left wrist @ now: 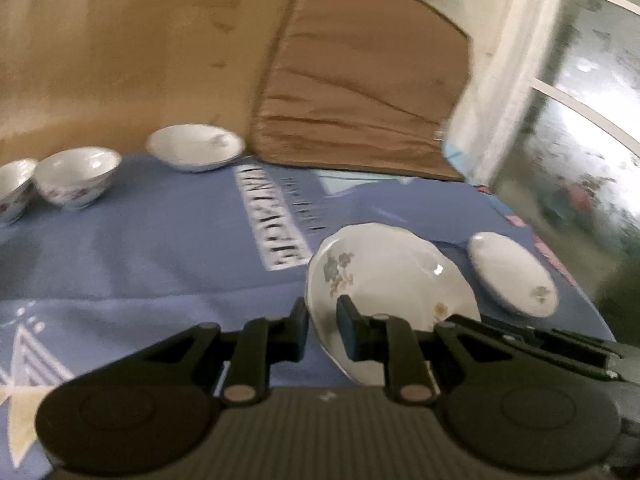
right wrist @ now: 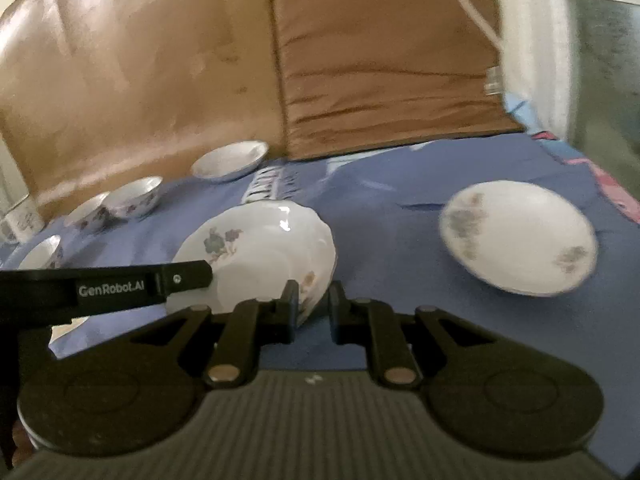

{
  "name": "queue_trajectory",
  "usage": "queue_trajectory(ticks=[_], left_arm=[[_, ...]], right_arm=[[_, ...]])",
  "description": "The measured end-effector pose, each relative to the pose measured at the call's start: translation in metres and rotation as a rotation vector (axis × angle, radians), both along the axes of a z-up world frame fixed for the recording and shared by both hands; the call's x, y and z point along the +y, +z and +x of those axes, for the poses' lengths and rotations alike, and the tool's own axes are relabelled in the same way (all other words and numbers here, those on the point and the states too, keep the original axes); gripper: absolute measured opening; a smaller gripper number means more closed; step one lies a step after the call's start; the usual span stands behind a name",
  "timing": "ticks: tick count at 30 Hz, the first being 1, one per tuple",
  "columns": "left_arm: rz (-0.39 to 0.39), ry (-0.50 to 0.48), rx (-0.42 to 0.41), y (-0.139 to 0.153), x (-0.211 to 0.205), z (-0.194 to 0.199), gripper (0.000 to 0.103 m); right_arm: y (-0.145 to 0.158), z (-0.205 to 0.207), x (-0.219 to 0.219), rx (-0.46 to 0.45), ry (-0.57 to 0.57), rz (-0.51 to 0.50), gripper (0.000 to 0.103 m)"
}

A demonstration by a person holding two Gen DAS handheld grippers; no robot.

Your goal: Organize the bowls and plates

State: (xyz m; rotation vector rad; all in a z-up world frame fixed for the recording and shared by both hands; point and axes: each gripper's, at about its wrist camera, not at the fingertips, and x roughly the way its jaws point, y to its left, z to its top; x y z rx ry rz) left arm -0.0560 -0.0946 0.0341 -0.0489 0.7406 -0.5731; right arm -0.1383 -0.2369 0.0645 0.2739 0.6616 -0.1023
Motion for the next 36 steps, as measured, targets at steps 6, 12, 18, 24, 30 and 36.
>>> queue_trajectory(ticks=[6, 12, 18, 24, 30, 36], left_arm=[[0.004, -0.11, -0.016, 0.009, -0.048, -0.011, 0.017], [0.019, -0.185, -0.041, 0.011, -0.102, -0.009, 0.017], [0.068, -0.202, -0.053, 0.002, -0.138, -0.004, 0.018], [0.104, -0.189, -0.093, 0.003, -0.147, -0.01, 0.027], [0.077, -0.135, -0.112, 0.013, -0.116, -0.003, 0.03], [0.111, 0.044, -0.103, 0.006, -0.043, 0.026, 0.031]], right_arm=[[0.006, -0.032, -0.031, -0.064, -0.114, -0.046, 0.018], [0.005, -0.039, -0.07, -0.082, -0.239, -0.058, 0.018], [0.0, -0.03, -0.094, -0.076, -0.315, -0.105, 0.018], [0.0, -0.029, -0.085, -0.102, -0.309, -0.215, 0.02], [0.001, -0.03, -0.087, -0.109, -0.305, -0.18, 0.02], [0.005, -0.018, -0.069, -0.119, -0.25, -0.164, 0.021]])
